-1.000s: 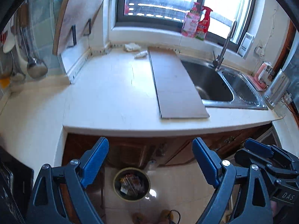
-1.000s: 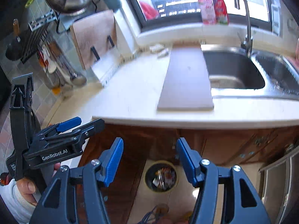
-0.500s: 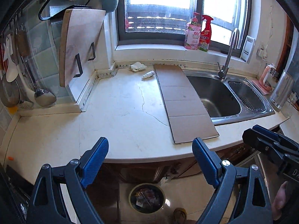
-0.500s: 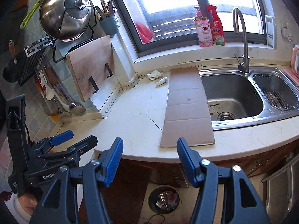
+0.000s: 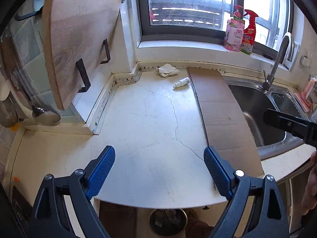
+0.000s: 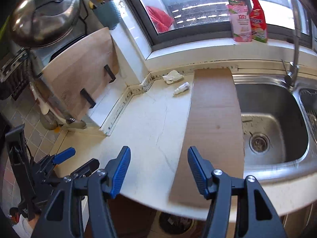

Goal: Collect trash
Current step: 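Raise both tools back toward the tissue and small white bottle, then grasp the small white bottle with the right tool while the left tool grasps the white tissue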

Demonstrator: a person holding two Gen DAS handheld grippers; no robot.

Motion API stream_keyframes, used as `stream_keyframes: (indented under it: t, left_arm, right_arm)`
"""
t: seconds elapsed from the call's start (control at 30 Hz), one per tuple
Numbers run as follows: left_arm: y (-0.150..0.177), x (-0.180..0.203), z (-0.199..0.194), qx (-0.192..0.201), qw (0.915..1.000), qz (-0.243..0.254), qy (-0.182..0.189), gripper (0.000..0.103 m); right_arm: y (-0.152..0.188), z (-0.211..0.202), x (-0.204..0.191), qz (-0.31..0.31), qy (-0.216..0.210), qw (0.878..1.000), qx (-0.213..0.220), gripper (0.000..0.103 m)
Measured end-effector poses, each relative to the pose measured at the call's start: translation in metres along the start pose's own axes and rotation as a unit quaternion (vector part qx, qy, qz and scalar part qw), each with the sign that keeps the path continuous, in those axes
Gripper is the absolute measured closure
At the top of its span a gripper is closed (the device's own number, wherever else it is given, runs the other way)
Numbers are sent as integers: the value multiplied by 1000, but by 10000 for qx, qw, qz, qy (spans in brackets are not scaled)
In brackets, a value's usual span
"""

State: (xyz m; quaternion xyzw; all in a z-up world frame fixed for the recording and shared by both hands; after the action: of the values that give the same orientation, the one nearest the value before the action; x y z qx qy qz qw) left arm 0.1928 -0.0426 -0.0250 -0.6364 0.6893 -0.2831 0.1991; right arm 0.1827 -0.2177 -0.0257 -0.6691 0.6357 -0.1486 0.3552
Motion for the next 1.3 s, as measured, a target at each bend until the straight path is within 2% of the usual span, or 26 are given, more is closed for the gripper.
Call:
stream_keyframes:
  t: [0.17,0.33,0.47,0.67,0.8,0.87,0.93,0.97,1.0,1.1,1.17,1.3]
  left_arm:
    - [-55,6,48,-6,9997,-7,-227,13]
    - [-102,7,109,-106,9994,-34,-325,13]
    - [-129,8,164,-290,9985,-9,-465,13]
    - [-150,-8,222,-601,9964,-294,-517,13]
    - [-158,-19,231,-610,9958,-410,-552,13]
    - [-162,-21,231,-586,9957,-447,-558,13]
    - [-167,-23,232,-572,9957,-464,-566,13]
    - [-170,-22,233,-555,9958,-450,-573,13]
    - [-173,-21,234,-541,9959,-427,-584,13]
    - [-185,-15,241,-529,9963,-334,-593,13]
    - [-193,-8,248,-552,9966,-291,-543,13]
    - [-208,13,272,-747,9964,-213,-340,13]
  right_arm:
    - [-55,70,36,381,-155,9986,-340,43]
    - [-94,153,73,656,-11,9955,-678,43]
    - [-116,217,94,951,52,9917,-864,50]
    - [-126,292,107,1277,271,9839,-1223,50]
    - [-131,316,104,1304,583,9814,-1283,50]
    - [-135,326,97,1066,796,9824,-1310,51]
    - [-139,333,90,695,1046,9833,-1315,65]
    - [-140,336,87,571,1096,9835,-1323,76]
    - [-140,337,87,516,1117,9839,-1298,77]
    - [-139,336,91,502,922,9862,-1283,78]
    - [-140,328,99,716,677,9878,-1208,78]
    - [-147,296,128,1296,279,9892,-627,78]
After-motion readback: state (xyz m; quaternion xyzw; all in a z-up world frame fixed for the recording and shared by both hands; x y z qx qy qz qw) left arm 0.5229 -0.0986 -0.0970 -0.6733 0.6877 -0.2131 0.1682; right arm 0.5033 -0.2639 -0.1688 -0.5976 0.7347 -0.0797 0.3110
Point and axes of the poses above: each gripper's, at about its wrist camera, not at the fingertips, and z roughly the way its jaws point, x to its right, y to its underside, the point moved 5 cm from there along z, roughly the way its jaws point, and after that the axes turned 11 degrees about -z, right-handed, at the moved point
